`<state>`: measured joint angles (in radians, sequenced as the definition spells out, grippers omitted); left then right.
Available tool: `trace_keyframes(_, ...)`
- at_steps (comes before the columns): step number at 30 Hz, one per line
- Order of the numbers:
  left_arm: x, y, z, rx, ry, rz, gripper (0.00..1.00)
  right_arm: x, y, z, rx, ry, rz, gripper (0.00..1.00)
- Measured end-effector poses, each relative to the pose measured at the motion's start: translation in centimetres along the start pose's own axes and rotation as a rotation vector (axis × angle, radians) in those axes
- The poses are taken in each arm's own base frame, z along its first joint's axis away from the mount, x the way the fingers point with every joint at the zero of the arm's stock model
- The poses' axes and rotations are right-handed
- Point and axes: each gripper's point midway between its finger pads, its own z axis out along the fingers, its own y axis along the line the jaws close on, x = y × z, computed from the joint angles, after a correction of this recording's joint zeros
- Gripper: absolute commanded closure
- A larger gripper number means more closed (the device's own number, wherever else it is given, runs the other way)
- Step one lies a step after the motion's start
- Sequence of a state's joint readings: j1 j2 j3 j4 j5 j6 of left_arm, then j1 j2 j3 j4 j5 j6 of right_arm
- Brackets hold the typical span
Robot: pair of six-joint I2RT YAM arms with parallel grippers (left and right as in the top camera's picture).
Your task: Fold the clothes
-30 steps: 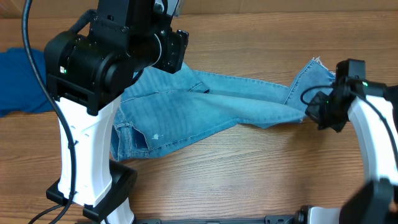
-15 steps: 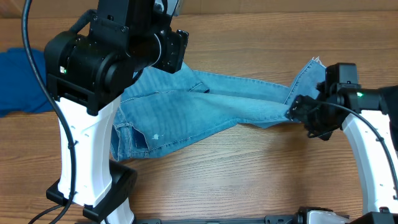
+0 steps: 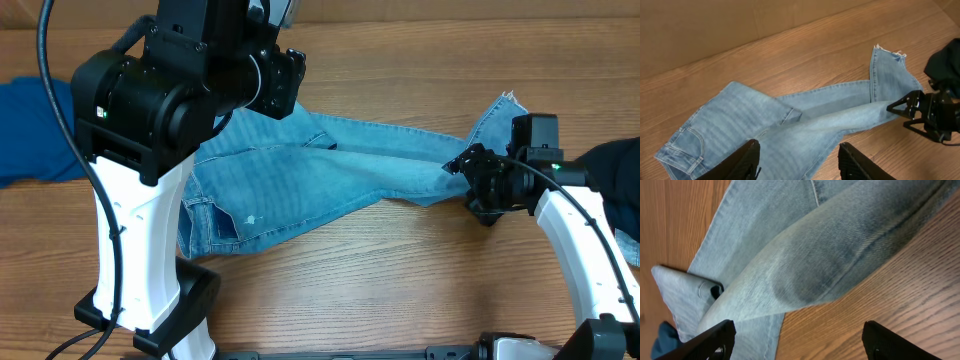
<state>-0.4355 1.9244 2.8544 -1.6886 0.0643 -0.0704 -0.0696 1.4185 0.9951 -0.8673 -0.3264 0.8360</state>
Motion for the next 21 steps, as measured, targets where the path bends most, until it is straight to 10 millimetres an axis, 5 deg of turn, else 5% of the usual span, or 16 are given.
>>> trace_keyframes(9,0.0,-0.1,0.0,0.003,0.001,0.000,0.47,-0.8,0.0,0.6,-0.012,-0.033,0.035,0.18)
trace_keyframes(14,0.0,-0.1,0.0,0.006,0.001,0.000,0.47,-1.0,-1.0,2.9,0.045,0.008,0.069,0.19)
trace_keyframes(17,0.0,-0.1,0.0,0.006,0.001,0.000,0.46,-1.7,-1.2,4.9,0.057,0.017,0.073,0.42)
trace_keyframes(21,0.0,-0.1,0.0,0.006,0.001,0.000,0.46,-2.8,0.4,5.3,-0.016,-0.014,0.021,0.91)
